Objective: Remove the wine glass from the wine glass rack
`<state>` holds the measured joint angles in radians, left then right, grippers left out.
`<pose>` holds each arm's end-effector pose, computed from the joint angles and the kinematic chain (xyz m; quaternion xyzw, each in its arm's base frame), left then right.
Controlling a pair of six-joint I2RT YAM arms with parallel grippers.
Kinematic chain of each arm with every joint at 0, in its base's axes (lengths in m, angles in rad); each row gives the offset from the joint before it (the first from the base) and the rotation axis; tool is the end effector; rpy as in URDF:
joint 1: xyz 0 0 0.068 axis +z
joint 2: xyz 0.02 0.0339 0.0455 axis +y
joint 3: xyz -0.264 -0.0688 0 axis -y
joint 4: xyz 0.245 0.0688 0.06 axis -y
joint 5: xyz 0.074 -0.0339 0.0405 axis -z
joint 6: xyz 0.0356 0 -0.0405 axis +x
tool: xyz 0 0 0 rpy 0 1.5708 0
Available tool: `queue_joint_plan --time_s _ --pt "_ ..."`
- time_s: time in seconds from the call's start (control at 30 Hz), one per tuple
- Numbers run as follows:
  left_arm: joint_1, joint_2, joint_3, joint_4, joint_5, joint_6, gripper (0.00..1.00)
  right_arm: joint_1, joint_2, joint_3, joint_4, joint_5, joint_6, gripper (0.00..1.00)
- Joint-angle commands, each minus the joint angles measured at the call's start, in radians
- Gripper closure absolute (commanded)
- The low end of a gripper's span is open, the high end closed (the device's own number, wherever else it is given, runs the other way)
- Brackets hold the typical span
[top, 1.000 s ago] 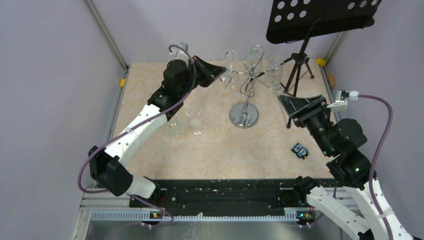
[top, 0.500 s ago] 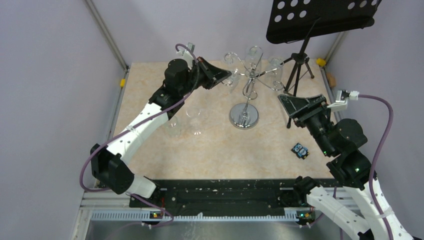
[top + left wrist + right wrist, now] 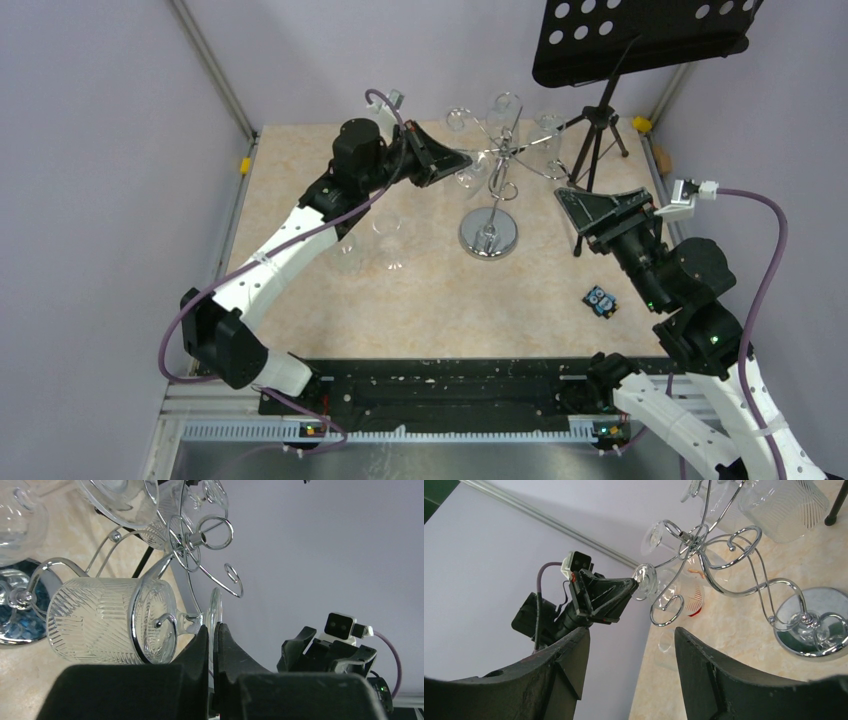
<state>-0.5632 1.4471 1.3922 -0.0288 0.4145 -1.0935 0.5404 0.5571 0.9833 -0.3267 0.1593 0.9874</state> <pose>0.2812 -0.1945 0.4130 -0.0543 0.7316 -0.5905 0.3363 0.0911 0.0480 0.4198 0.2058 0.6392 0.4727 0.5706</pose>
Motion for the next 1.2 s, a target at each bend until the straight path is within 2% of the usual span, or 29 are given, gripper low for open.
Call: queue_joint_plan --time_s 0.0,0.27,0.77,0.93,1.17 --pt "-0.005 -0.027 0.069 0.093 0.070 0.007 1.00 -0.002 0.001 0.010 0.052 -0.014 -0.009 0.36" --pt "-0.005 -0.051 0.030 0.108 0.082 -0.029 1.00 -0.002 0.009 0.009 0.065 -0.021 -0.004 0.35" --pt "-0.004 -0.150 -0.139 0.237 0.077 -0.127 1.00 -0.002 -0.020 -0.055 0.172 -0.082 -0.037 0.20" --pt "-0.004 -0.207 -0.187 0.236 0.069 -0.124 1.00 -0.003 -0.026 -0.086 0.235 -0.135 -0.042 0.13" --pt "-0.005 -0.354 -0.322 0.313 0.057 -0.186 1.00 -0.002 -0.018 -0.136 0.363 -0.267 -0.007 0.11"
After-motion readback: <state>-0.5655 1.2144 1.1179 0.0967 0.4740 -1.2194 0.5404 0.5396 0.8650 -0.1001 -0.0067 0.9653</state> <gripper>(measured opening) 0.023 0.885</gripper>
